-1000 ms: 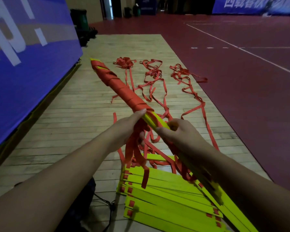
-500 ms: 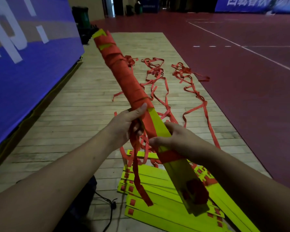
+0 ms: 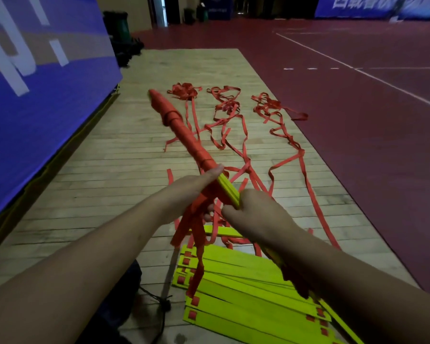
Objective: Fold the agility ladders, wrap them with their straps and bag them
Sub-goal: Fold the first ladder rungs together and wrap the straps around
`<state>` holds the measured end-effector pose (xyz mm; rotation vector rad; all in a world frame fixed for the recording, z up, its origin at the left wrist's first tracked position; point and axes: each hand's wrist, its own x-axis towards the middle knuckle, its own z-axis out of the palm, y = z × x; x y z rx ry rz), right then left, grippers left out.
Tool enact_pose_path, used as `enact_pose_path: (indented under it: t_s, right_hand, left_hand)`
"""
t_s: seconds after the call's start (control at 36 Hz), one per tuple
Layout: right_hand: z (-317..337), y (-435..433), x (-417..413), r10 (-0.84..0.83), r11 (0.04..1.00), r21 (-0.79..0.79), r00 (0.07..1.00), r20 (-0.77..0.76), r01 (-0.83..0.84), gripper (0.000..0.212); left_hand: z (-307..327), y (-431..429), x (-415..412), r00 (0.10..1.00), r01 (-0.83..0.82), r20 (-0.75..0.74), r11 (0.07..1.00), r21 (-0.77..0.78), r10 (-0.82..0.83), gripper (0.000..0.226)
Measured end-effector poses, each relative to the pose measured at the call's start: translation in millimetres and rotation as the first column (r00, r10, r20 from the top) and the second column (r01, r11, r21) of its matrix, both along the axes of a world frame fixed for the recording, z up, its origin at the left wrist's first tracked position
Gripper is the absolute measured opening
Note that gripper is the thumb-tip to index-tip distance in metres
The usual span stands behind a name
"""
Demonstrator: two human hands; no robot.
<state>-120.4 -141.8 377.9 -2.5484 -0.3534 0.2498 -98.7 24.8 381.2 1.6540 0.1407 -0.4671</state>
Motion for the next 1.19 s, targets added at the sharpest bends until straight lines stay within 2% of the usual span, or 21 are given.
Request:
enact_pose_path:
  t_s: [0.06, 0.08, 0.14, 0.22, 0.36, 0.39, 0.5, 0.56, 0.61, 0.72, 0.81, 0.86, 0.92, 1.0, 1.06, 1.08, 1.14, 1.19]
  right_hand:
    - [-3.4, 1.7, -0.8, 0.017, 0.998, -0.054, 0.998, 0.066, -0.013, 0.036]
    - [-3.1, 2.6, -0.6, 0.017, 1.000, -0.020, 0.999, 0.041, -0.016, 0.036]
    - [2.2, 2.6, 0.7, 0.019, 0.989, 0.148, 0.995, -0.096, -0.005, 0.035]
    - [14.2, -5.8, 3.9, 0.058, 0.919, 0.386, 0.940, -0.337, 0.082, 0.034]
    - [13.1, -15.6, -1.9, 0.205, 0.832, 0.527, 0.784, -0.586, 0.177, 0.027]
    - [12.6, -14.3, -4.9, 0.236, 0.814, 0.548, 0.753, -0.614, 0.193, 0.022]
    - [12.5, -4.1, -11.4, 0.419, 0.671, 0.676, 0.597, -0.684, 0.304, 0.006]
    - [13.2, -0.6, -9.1, 0.424, 0.638, 0.705, 0.623, -0.657, 0.309, 0.005]
    - [16.9, -1.6, -5.3, 0.368, 0.646, 0.716, 0.714, -0.595, 0.265, 0.009]
    - [17.8, -10.8, -0.7, 0.177, 0.800, 0.587, 0.886, -0.429, 0.124, 0.021]
    - [6.2, -14.0, 3.5, 0.060, 0.914, 0.405, 0.974, -0.220, 0.035, 0.012]
    - [1.7, -15.1, 8.2, 0.037, 0.974, 0.223, 0.999, -0.012, -0.034, 0.011]
    - [2.5, -15.0, 10.0, 0.042, 0.997, 0.051, 0.987, 0.156, -0.051, 0.013]
    - [4.1, -10.8, 5.6, 0.105, 0.988, -0.139, 0.955, 0.278, -0.068, 0.015]
    - [0.1, -7.5, 3.7, 0.120, 0.990, -0.108, 0.954, 0.276, -0.093, 0.022]
    - [-0.9, -5.9, 3.9, 0.093, 0.995, -0.003, 0.966, 0.242, -0.095, 0.022]
    - [2.8, -4.3, 5.1, 0.035, 0.969, 0.241, 0.998, 0.045, -0.045, 0.023]
    - [8.4, -8.1, 8.5, 0.070, 0.925, 0.381, 0.982, -0.175, 0.002, 0.040]
  left_hand:
    - [-3.6, -3.7, 3.8, 0.992, -0.118, 0.040, 0.992, -0.035, 0.120, 0.044]
    - [-5.3, -3.6, 5.3, 0.983, -0.174, 0.045, 0.983, -0.055, 0.177, 0.037]
    - [-6.5, 0.4, 6.2, 0.970, -0.234, 0.044, 0.967, -0.097, 0.239, 0.028]
    - [-3.8, 9.3, 6.6, 0.967, -0.227, 0.071, 0.956, -0.187, 0.244, 0.022]
    - [3.2, 15.2, 4.9, 0.975, -0.159, 0.100, 0.938, -0.309, 0.198, 0.016]
    - [2.7, 16.6, 4.2, 0.978, -0.143, 0.100, 0.940, -0.311, 0.182, 0.018]
    - [0.4, 19.7, 4.4, 0.985, -0.102, 0.107, 0.955, -0.277, 0.136, 0.059]
    - [0.3, 21.5, 6.9, 0.987, -0.111, 0.082, 0.955, -0.274, 0.138, 0.055]
    - [2.0, 24.4, 9.1, 0.992, -0.107, 0.040, 0.967, -0.231, 0.119, 0.040]
    - [6.6, 32.3, 1.4, 0.984, 0.075, -0.160, 0.995, -0.060, -0.083, 0.055]
    - [1.0, 30.7, -4.8, 0.956, 0.197, -0.219, 0.980, -0.018, -0.196, 0.063]
    - [-0.3, 24.1, -1.6, 0.980, 0.122, -0.146, 0.990, -0.074, -0.132, 0.056]
    - [0.8, 15.2, 2.4, 0.998, 0.013, -0.061, 0.989, -0.145, -0.022, 0.050]
    - [-0.6, 4.7, 4.7, 0.994, -0.105, 0.011, 0.986, -0.128, 0.107, 0.046]
    - [-3.2, 4.9, 4.5, 0.985, -0.167, 0.031, 0.978, -0.129, 0.172, 0.038]
    - [-3.2, 7.3, 4.8, 0.982, -0.177, 0.030, 0.972, -0.155, 0.184, 0.031]
    - [0.4, 14.8, 5.7, 0.982, -0.176, 0.022, 0.959, -0.222, 0.185, 0.025]
    - [5.4, 24.0, 5.8, 0.983, -0.166, 0.029, 0.949, -0.266, 0.180, 0.025]
